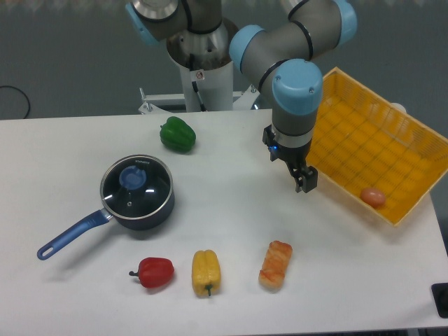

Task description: Open the lid

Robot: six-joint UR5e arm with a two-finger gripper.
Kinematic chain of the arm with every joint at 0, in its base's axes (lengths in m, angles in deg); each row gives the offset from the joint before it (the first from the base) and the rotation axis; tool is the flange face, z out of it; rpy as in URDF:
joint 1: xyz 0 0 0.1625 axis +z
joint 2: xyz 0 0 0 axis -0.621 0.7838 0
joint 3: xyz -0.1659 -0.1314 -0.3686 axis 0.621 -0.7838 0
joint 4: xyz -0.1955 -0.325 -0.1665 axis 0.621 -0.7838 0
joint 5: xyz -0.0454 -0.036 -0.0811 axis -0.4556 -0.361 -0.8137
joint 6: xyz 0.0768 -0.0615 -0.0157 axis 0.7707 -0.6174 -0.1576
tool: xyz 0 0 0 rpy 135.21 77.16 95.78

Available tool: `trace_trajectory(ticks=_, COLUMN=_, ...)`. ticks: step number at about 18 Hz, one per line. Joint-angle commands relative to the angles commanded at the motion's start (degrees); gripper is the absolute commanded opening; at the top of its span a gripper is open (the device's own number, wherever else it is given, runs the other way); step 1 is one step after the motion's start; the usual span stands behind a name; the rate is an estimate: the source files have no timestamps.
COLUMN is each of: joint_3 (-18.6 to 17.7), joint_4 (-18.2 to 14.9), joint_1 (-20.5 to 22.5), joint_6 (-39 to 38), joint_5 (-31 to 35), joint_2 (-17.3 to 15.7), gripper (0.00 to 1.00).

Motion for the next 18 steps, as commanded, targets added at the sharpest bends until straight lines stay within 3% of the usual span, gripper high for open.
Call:
trace_trajectory(ticks=12, joint_3=0.1, joint_4=0.2, joint_1=-0.9, joint_6=-0.6, joint_5=0.4, joint_2=-0.7, gripper=1.0)
trace_trajectory(ticks=18, joint_3=0.3, joint_4=0.2, joint_1=-4.1, joint_6=-9.0, joint_5=0.3, joint_2=-1.8, gripper=1.0)
